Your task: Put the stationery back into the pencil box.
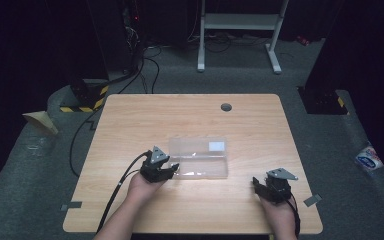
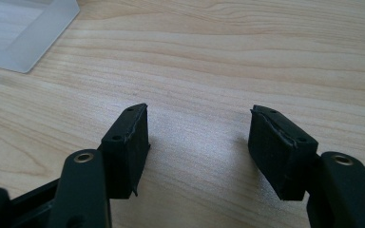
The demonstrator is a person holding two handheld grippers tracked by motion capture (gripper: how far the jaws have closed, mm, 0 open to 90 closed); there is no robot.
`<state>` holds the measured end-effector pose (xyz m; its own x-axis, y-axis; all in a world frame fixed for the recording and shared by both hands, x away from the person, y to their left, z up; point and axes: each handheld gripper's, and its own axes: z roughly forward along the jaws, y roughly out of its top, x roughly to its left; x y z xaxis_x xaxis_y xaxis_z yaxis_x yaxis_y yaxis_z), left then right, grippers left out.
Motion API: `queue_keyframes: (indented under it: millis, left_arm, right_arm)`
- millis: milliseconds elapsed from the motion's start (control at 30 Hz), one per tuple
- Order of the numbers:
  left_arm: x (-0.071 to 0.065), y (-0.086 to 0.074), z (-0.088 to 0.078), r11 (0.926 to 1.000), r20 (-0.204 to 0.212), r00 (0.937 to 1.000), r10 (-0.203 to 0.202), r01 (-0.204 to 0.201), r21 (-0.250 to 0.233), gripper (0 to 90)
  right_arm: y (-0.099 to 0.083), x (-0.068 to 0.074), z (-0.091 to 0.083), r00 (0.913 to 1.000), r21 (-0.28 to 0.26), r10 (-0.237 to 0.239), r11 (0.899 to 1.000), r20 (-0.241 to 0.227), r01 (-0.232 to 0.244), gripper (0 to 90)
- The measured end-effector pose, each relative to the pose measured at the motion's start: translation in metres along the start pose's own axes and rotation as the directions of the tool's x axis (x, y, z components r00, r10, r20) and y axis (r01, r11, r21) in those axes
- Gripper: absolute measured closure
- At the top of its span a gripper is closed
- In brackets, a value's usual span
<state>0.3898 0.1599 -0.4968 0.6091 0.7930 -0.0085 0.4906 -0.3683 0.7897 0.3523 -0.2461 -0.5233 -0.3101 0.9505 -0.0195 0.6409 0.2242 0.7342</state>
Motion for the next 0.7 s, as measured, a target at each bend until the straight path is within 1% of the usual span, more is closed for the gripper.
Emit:
queue_keyframes:
  millis: [167,200,267,367,433,467,533,600,633,700]
  left_arm:
    - [0.000,0.001,-0.002,0.9998,0.004,0.9998,-0.018,0.019,-0.011,46.9]
    - [0.001,0.001,-0.004,0.9995,0.007,0.9996,-0.027,0.027,-0.016,46.0]
    - [0.002,0.001,-0.005,0.9993,0.001,0.9996,-0.029,0.029,-0.023,44.3]
    - [0.003,0.000,-0.007,0.9986,0.004,0.9989,-0.048,0.048,-0.024,41.3]
    - [0.004,0.000,-0.008,0.9984,0.005,0.9988,-0.049,0.050,-0.026,39.4]
    - [0.005,-0.001,-0.011,0.9975,0.001,0.9980,-0.064,0.064,-0.032,38.1]
    - [0.008,-0.003,-0.013,0.9962,0.003,0.9970,-0.078,0.078,-0.039,36.0]
    - [0.010,-0.004,-0.015,0.9955,0.006,0.9965,-0.083,0.083,-0.046,33.9]
    - [0.012,-0.007,-0.019,0.9931,0.004,0.9950,-0.100,0.100,-0.062,32.4]
    - [0.014,-0.008,-0.021,0.9918,0.004,0.9943,-0.106,0.106,-0.071,30.1]
  right_arm:
    - [0.000,0.000,0.000,1.0000,-0.001,0.003,1.000,0.000,-0.003,38.7]
    - [0.000,0.000,0.000,1.0000,-0.001,0.002,1.000,0.000,-0.002,38.7]
    - [0.000,0.000,0.000,1.0000,-0.001,0.003,1.000,0.000,-0.003,38.7]
    - [0.000,0.000,0.000,1.0000,-0.001,0.002,1.000,0.000,-0.002,38.7]
    - [0.000,0.000,0.000,1.0000,-0.001,0.002,1.000,0.000,-0.002,38.8]
    - [0.000,0.000,0.000,1.0000,-0.001,0.001,1.000,0.001,-0.001,38.7]
    - [0.000,0.000,0.000,1.0000,-0.001,0.002,1.000,0.000,-0.002,38.7]
    - [0.000,0.000,0.000,1.0000,-0.001,0.002,1.000,0.001,-0.002,38.7]
    - [0.000,0.000,0.000,1.0000,-0.001,0.002,1.000,0.001,-0.002,38.7]
    - [0.000,0.000,0.000,1.0000,-0.001,0.002,1.000,0.001,-0.002,38.8]
